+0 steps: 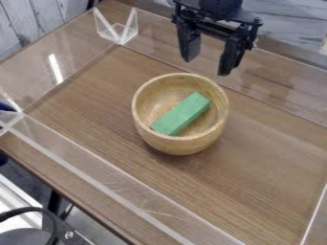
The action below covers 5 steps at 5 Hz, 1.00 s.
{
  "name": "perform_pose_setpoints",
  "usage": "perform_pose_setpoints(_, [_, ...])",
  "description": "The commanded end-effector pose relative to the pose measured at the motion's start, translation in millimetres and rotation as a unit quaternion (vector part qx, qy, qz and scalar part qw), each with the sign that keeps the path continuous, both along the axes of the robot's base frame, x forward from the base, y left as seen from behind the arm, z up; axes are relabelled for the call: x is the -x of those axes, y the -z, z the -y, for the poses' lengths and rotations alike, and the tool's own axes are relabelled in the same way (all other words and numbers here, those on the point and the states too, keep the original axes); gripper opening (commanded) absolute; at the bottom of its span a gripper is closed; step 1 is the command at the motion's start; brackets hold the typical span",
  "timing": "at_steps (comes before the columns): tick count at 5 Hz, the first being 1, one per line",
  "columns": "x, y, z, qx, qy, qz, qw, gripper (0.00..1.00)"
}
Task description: Remove the green block from inside the brown bowl and put it on the table
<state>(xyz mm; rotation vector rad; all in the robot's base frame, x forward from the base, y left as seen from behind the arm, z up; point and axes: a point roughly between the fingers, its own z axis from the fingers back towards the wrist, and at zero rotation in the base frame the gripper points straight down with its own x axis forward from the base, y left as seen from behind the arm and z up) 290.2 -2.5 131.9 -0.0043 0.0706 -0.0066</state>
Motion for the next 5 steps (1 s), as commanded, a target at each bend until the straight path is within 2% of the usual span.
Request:
perform_pose_setpoints(1, [5.9,9.0,-5,-0.005,0.003,-0.013,0.9999,1.00])
perform_pose_setpoints(2, [17.6,23.5,-11,-0.012,0.007,-0.029,0.9995,1.00])
perform_pose_setpoints(3, [24.2,34.2,-20,-0.013,0.005,-0.037,0.9992,1.00])
perform_pose_setpoints(4, [28.9,45.6,-28,-0.012,0.001,-0.046,0.9989,1.00])
perform_pose_setpoints(5, [27.6,57.4,-32,-0.009,0.000,-0.057,0.9983,1.00])
